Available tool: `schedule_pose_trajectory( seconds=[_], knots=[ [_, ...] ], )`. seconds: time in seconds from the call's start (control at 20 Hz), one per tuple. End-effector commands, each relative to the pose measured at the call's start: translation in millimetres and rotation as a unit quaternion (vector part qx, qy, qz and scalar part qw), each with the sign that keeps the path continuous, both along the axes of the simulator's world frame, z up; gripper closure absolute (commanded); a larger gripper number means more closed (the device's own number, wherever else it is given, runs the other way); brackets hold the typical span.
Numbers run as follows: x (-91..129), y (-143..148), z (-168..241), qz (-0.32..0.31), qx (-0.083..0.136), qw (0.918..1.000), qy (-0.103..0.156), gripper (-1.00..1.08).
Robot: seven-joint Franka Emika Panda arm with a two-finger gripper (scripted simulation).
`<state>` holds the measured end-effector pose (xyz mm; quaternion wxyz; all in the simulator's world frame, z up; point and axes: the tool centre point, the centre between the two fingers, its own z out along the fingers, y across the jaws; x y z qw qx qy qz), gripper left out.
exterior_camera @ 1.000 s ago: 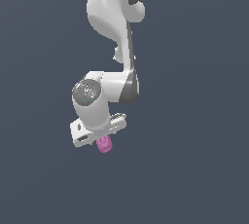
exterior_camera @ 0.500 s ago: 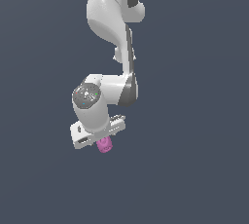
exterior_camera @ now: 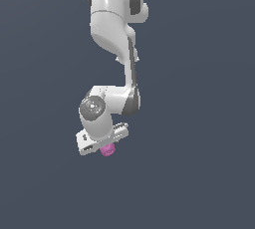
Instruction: Pick up the object and move it to a goal position.
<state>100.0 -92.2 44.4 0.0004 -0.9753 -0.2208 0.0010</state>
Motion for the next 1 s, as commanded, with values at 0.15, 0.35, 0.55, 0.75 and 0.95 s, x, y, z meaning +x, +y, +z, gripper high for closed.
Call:
schedule_pose_trajectory(
  seconds=[0.15, 0.35, 0.55, 0.75, 0.95],
  knots=[
    [1.9, -0.1, 0.5, 0.000, 0.000, 1.0000, -0.001, 1.08],
    [1.9, -0.1, 0.5, 0.000, 0.000, 1.0000, -0.001, 1.08],
    [1.9, -0.1, 0.5, 0.000, 0.000, 1.0000, -0.001, 1.08],
    [1.3, -0.4, 1.1, 0.000, 0.000, 1.0000, -0.001, 1.08],
    [-1.8, -2.2, 5.7, 0.000, 0.000, 1.0000, -0.001, 1.08]
  ],
)
